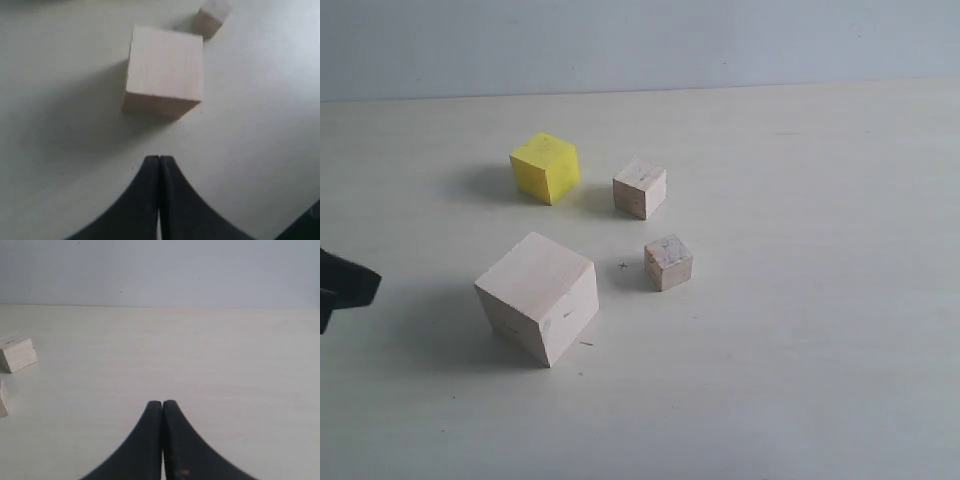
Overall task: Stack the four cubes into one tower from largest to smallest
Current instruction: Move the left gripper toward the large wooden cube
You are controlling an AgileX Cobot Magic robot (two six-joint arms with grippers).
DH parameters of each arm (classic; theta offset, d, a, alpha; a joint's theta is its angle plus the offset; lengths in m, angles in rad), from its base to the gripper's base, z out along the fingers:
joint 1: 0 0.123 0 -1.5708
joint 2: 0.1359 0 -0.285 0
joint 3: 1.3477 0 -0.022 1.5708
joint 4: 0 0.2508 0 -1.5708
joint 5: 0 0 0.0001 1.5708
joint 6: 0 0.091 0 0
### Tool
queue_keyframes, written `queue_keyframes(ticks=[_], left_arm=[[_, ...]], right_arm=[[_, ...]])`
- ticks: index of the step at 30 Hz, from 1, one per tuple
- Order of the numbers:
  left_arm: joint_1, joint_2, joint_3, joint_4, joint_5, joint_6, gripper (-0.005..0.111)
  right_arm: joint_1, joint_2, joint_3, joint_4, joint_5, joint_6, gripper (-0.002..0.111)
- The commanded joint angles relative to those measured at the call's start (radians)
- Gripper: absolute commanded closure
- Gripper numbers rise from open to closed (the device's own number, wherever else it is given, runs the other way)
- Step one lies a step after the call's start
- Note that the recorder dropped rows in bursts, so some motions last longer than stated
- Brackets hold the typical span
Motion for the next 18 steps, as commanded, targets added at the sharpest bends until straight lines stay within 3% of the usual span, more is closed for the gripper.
queue_keyframes(ticks=[1,10,18], left_arm=[[-0.006,0.146,-0.004,0.010,0.014,0.008,0.107],[-0.008,0.371,-0.004,-0.102,-0.042,0.086,0.107],[-0.014,0.473,-0.059,-0.098,-0.107,0.086,0.107]], right_arm=[[0.000,-0.006,0.004,-0.004,-0.004,0.000,0.108],[0.000,-0.006,0.004,-0.004,-0.004,0.000,0.108],[0.000,-0.006,0.004,-0.004,-0.004,0.000,0.108]])
